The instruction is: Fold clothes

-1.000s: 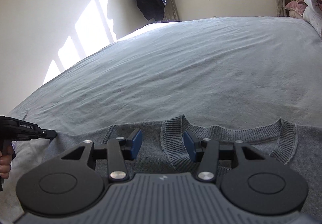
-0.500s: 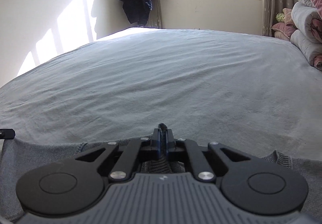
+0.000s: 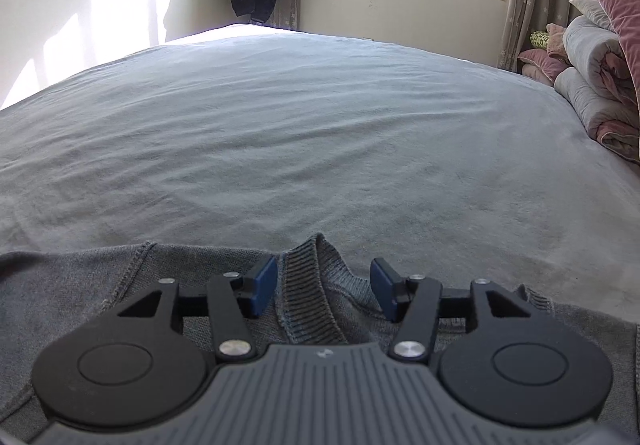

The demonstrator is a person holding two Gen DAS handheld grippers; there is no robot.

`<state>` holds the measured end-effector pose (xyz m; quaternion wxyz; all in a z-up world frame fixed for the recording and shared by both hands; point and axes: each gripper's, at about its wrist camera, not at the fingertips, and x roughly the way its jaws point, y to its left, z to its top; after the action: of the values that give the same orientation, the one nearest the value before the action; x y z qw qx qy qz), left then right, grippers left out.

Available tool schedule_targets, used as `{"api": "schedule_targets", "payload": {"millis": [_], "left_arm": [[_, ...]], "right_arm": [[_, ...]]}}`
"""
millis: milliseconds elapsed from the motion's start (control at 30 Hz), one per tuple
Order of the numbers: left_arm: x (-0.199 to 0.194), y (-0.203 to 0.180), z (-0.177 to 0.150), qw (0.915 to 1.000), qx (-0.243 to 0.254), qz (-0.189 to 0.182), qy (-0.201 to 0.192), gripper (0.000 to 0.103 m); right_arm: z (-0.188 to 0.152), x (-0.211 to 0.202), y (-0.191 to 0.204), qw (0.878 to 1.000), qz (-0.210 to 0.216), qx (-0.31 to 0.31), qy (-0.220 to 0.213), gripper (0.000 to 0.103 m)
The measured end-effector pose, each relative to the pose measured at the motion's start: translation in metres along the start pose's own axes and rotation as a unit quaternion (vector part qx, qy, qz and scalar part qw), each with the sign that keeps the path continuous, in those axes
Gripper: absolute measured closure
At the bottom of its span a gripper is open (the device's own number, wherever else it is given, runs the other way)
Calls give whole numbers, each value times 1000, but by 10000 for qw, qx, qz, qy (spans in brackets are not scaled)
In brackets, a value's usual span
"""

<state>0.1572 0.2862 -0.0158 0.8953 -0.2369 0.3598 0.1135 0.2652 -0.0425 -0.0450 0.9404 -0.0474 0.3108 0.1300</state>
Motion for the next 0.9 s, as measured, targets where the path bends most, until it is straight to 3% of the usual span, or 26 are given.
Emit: {"api": "schedule_targets", "payload": {"millis": [133,267,467,533,633,700,767,900], "left_arm": [[-19,15,-17,9972,-612,-188,385,43],[-31,19,-35,9945,-790,-294,627,43],[-41,22,-57,9918,-1009,-528,581,45],[-43,25,-62,9907,-1127,-583,497,46],[-42,25,-64,9919,-1085,-522,403,56],[-42,26,-66,9925,-1075,-464,365,73],[-41,29,-68,9919,-1135,-448,344,80],[-42,31,-66,9911,-1124,-574,416,81]], "right_arm": [[-12,-25,-4,9996,102,152,214,47],[-30,-60,-1,9984,251,311,404,47],[-58,-125,37,9942,924,279,470,48],[-65,-144,59,9917,1202,168,416,54],[-75,-167,92,9855,1651,-34,388,70],[-78,-175,114,9800,1938,-212,402,72],[-81,-178,137,9762,2090,-394,424,73],[-86,-172,169,9754,2033,-715,460,73]]}}
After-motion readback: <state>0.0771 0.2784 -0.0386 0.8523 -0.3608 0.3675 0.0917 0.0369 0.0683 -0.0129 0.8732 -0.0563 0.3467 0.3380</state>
